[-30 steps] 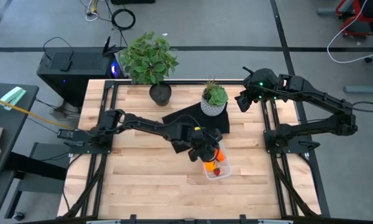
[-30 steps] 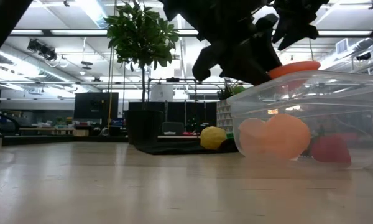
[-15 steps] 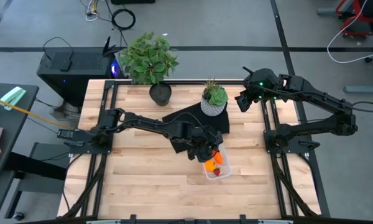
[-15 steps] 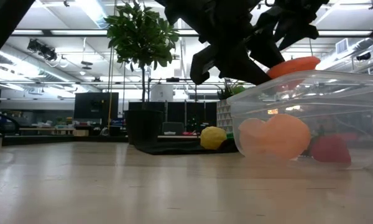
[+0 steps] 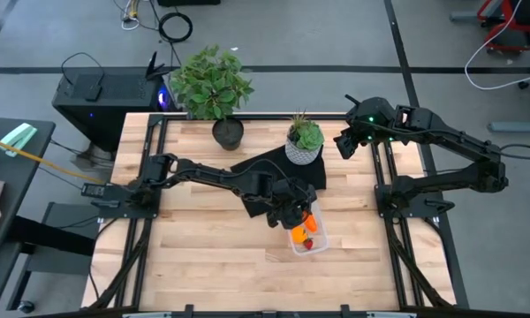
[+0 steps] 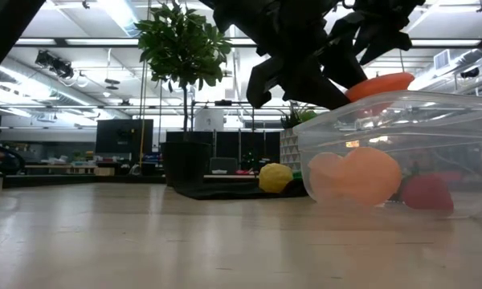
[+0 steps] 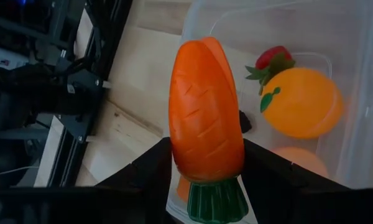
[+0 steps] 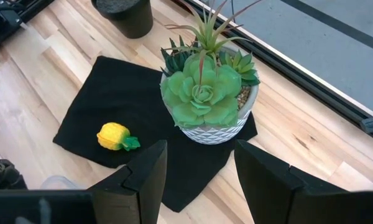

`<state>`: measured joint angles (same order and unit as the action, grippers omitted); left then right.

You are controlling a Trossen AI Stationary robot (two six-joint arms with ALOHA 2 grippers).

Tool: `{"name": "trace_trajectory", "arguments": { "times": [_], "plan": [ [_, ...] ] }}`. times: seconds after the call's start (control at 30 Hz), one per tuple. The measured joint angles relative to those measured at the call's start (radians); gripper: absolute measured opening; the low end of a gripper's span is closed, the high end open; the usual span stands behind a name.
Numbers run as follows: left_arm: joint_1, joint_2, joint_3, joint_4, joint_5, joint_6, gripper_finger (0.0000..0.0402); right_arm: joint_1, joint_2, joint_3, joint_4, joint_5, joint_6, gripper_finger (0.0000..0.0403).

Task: Pick and placing Produce into tupperware
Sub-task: Put the carrot into the transparent bin, then put the pineapple into the transparent bin

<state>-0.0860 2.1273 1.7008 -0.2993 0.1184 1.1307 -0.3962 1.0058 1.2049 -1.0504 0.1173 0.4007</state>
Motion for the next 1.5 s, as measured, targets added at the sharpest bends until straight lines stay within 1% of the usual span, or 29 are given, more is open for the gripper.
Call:
{"name": "trace_trajectory", "arguments": {
  "times": [0.13,0.5,0.6,0.67,0.73,0.8,1.03,1.13,1.2,1.3,1.5],
  "plan": [
    [0.000,0.000,0.000,0.000,0.000,-0.025,0.0192,0.000,0.000,0.000,0.000,0.000,0.000,0.0195],
    [0.006,0.000,0.000,-0.001,-0.012,-0.063,0.0234,0.000,0.000,0.000,0.000,0.000,0.000,0.0195],
    [0.006,0.000,0.000,-0.001,-0.047,-0.071,0.0234,0.000,0.000,0.000,0.000,0.000,0.000,0.0195],
    [0.006,0.000,0.000,-0.001,-0.098,-0.089,0.0230,0.000,0.000,0.000,0.000,0.000,0.000,0.0195],
    [0.006,0.000,0.000,0.003,-0.162,-0.145,0.0225,0.000,0.000,0.000,0.000,0.000,0.000,0.0195],
    [0.004,-0.006,-0.001,0.000,-0.202,-0.229,0.0219,0.000,0.000,0.000,0.000,0.000,0.000,0.0195],
    [0.026,-0.076,-0.001,0.021,-0.230,-0.569,0.0199,0.000,0.000,0.000,0.000,0.000,-0.002,0.0195],
    [0.048,-0.112,0.000,0.014,-0.233,-0.726,0.0196,0.000,0.000,0.000,0.000,0.000,-0.007,0.0195],
    [0.062,-0.130,0.000,-0.019,-0.234,-0.807,0.0195,0.000,0.000,0.000,0.000,0.000,-0.008,0.0195],
    [0.081,-0.136,0.000,-0.088,-0.231,-0.887,0.0201,0.000,0.000,0.000,0.000,0.000,-0.010,0.0195],
    [0.102,-0.139,0.000,-0.237,-0.212,-0.935,0.0219,0.000,0.000,0.000,0.000,0.000,-0.015,0.0195]
  ]
}}
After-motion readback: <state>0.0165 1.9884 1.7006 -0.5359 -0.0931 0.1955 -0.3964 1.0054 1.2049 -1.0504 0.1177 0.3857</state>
